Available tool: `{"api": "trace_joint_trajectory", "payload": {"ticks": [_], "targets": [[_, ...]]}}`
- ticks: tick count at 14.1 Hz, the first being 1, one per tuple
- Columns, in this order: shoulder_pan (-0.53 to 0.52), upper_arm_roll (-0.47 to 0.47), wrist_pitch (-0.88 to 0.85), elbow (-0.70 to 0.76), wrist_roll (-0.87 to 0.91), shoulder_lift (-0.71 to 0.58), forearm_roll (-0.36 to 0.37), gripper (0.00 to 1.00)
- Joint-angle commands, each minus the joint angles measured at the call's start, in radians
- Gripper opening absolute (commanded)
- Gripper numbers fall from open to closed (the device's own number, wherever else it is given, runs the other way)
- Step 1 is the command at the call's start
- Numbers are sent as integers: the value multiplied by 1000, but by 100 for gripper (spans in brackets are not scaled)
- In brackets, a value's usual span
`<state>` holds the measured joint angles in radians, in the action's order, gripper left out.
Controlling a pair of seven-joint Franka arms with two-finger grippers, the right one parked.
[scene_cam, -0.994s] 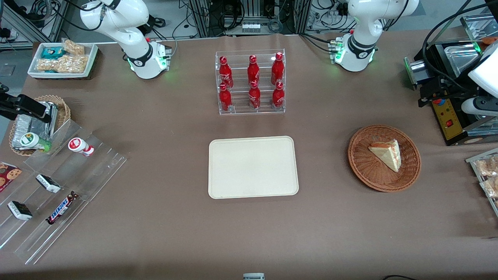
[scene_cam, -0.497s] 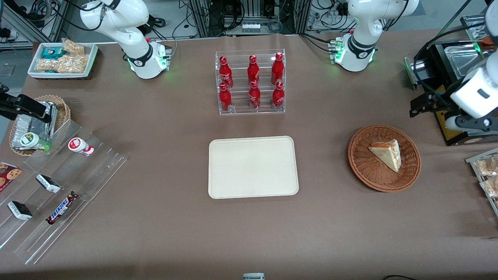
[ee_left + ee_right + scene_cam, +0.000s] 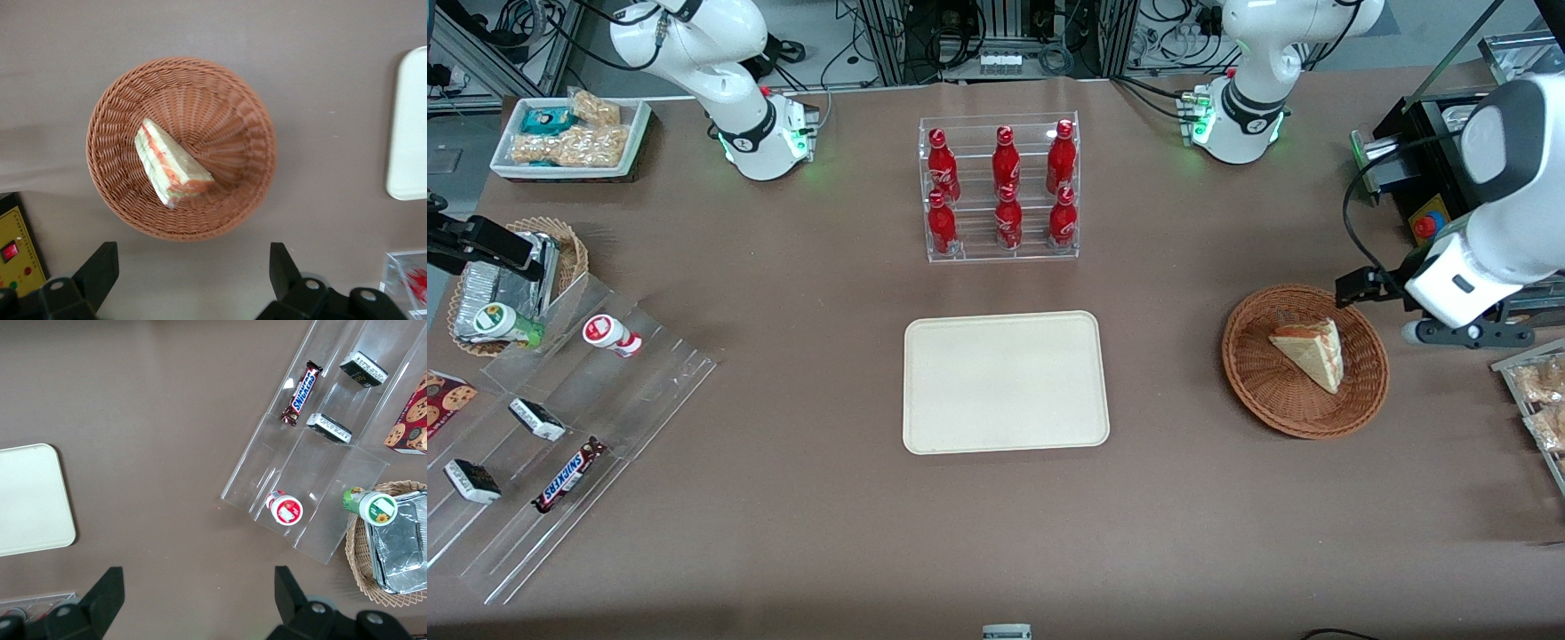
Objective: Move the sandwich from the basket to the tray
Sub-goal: 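Move the open left gripper down over the sandwich in the wicker basket, then close the left gripper on the wrapped sandwich and lift it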
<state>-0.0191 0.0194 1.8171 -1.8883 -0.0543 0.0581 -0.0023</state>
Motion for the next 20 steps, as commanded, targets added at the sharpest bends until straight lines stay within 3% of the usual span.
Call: {"api": "trace_joint_trajectory", "payload": {"ticks": [1,5,9,14,20], "targets": [[-7,1,129,-142,10,-30,45,100],[-82,1,286,-291,69,-60,44,100],[-84,2,424,-389,451,-52,44,100],[-81,4,539,-397,917,28,41,100],[-82,4,602,-400,952,115,-5,100]]}}
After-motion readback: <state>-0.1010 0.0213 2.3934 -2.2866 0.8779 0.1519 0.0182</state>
